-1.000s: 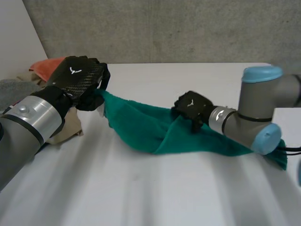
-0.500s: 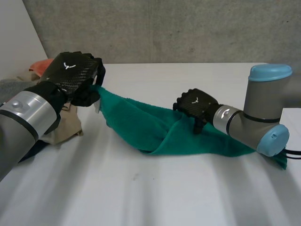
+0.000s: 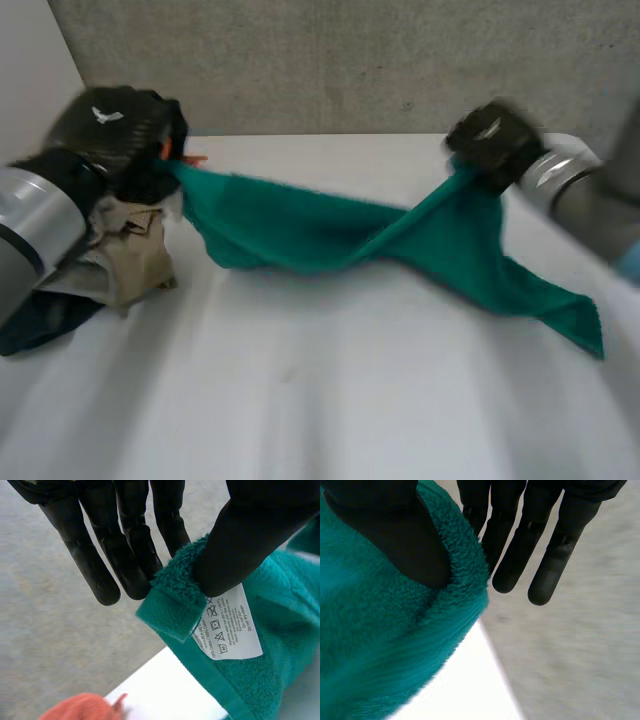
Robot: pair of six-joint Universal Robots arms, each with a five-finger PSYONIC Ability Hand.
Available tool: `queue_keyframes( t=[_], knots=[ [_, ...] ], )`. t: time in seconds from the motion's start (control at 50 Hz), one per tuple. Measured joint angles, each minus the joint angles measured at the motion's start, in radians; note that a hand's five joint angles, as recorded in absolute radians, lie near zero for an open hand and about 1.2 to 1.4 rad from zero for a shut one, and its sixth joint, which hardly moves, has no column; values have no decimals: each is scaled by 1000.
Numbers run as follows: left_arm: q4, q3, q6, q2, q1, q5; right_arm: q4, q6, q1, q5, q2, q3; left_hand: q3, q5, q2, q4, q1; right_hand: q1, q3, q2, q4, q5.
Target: Fold the laundry.
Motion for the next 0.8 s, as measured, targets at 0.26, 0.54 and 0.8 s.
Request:
queue_keyframes(
  t=[0.26,0.54,0.8],
  knots=[
    [-285,179,6,128,75,-3,245,-129,-258,-35,-454,100,0,0,0,0,0,0,0,0,1,0],
    [-380,287,110,-234,16,-37,245,-258,-176,29,-244,138,0,0,0,3,0,0,4,0,1,10],
    [216,684,41,-440,5,-59,-474,21,-64,278,-35,-164,0,0,0,4,0,0,6,0,2,10]
  ],
)
